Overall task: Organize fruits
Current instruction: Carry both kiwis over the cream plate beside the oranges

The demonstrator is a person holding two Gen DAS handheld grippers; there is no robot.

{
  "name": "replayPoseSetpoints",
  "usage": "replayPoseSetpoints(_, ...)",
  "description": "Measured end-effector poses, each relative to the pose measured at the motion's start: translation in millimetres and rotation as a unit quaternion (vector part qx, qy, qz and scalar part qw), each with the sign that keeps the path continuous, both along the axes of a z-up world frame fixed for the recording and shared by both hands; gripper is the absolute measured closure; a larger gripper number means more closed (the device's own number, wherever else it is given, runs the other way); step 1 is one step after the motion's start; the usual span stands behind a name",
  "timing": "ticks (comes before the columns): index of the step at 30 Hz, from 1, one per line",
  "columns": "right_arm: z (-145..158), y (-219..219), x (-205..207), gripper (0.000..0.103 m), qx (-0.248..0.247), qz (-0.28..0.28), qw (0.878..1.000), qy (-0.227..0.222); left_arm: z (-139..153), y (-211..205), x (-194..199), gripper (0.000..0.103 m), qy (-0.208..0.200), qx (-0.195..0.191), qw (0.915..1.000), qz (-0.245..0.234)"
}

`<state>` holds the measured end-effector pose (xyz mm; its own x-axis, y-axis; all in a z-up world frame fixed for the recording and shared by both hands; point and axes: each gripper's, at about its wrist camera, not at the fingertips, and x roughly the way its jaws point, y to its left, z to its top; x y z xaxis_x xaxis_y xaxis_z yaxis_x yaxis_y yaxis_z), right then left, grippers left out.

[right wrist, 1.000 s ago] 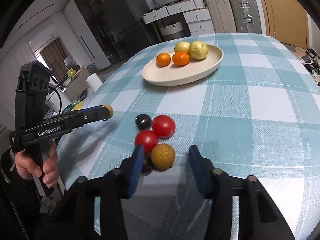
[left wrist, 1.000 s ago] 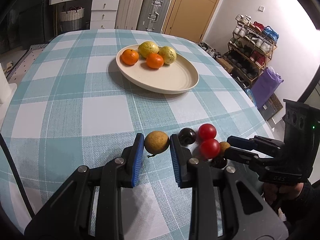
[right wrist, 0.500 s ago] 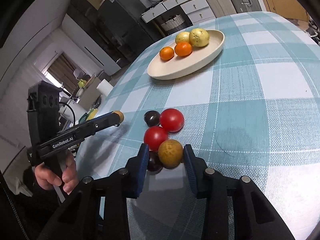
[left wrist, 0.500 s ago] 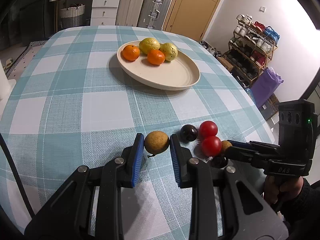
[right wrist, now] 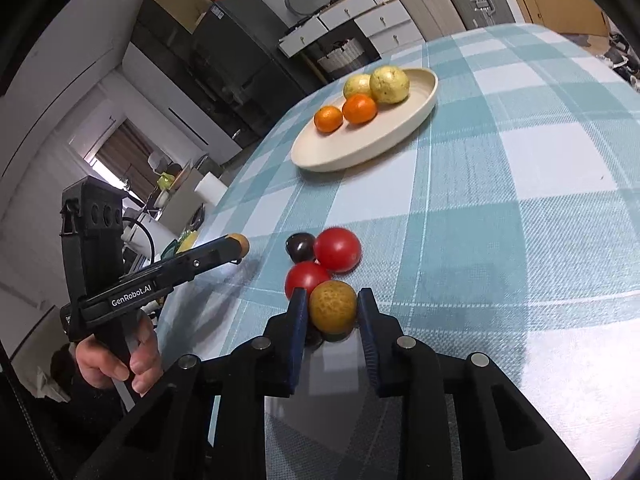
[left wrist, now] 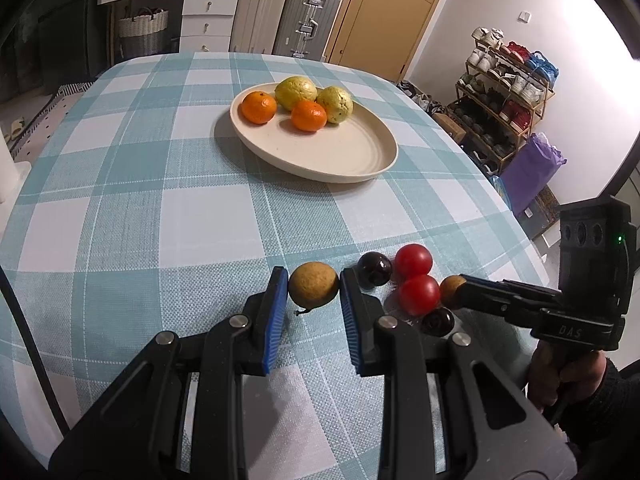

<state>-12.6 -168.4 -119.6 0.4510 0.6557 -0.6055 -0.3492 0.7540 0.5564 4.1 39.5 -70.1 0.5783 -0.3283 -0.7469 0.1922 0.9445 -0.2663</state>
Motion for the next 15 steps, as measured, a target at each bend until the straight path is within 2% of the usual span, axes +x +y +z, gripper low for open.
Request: replayPoseSetpoints(15,34,-11,27,0.077,0.013,-0.012,0.999,-0.049,23,2,30,0.079,-0.020,0.000,0.9998,-0.001)
